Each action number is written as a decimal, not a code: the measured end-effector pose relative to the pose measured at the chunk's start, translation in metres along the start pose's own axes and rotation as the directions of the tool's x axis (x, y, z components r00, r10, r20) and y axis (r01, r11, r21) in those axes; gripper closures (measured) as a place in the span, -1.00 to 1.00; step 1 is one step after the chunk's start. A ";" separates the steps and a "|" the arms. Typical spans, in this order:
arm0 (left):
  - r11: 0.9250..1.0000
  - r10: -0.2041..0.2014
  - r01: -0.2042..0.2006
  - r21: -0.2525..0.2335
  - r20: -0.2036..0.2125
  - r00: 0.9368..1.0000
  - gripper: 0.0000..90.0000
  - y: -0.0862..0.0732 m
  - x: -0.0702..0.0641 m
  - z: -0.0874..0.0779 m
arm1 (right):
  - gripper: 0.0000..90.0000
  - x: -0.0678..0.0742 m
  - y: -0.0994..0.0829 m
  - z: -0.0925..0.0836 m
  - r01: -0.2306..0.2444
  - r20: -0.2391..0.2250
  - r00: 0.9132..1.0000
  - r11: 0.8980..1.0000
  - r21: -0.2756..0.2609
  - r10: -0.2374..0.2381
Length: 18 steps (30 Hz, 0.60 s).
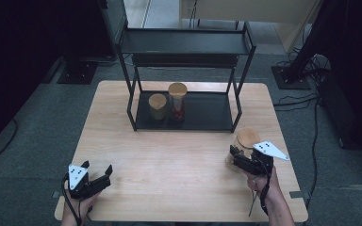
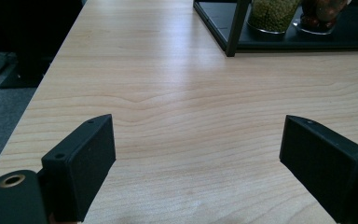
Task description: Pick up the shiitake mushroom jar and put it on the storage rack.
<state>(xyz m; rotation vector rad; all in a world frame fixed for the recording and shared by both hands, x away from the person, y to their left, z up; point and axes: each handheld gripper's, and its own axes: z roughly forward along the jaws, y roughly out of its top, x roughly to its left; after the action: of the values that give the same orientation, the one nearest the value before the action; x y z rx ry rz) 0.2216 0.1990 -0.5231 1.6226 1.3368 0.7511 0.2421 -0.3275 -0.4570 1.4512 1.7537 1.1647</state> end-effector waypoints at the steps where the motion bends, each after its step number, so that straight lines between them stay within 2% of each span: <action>1: 1.000 0.000 0.000 0.000 0.001 1.000 -0.76 0.000 0.000 0.000 | -0.47 0.001 0.001 0.001 -0.003 0.001 1.000 1.000 0.000 0.003; 18: 1.000 -0.004 0.004 -0.003 0.003 1.000 -0.76 0.000 0.000 0.000 | -0.46 0.014 0.018 0.025 0.011 0.014 1.000 1.000 0.003 -0.011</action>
<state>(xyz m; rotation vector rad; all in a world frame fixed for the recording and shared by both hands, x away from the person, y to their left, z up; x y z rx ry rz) 0.2217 0.1995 -0.5232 1.6179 1.3357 0.7476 0.2687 -0.3072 -0.4511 1.4467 1.7524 1.1441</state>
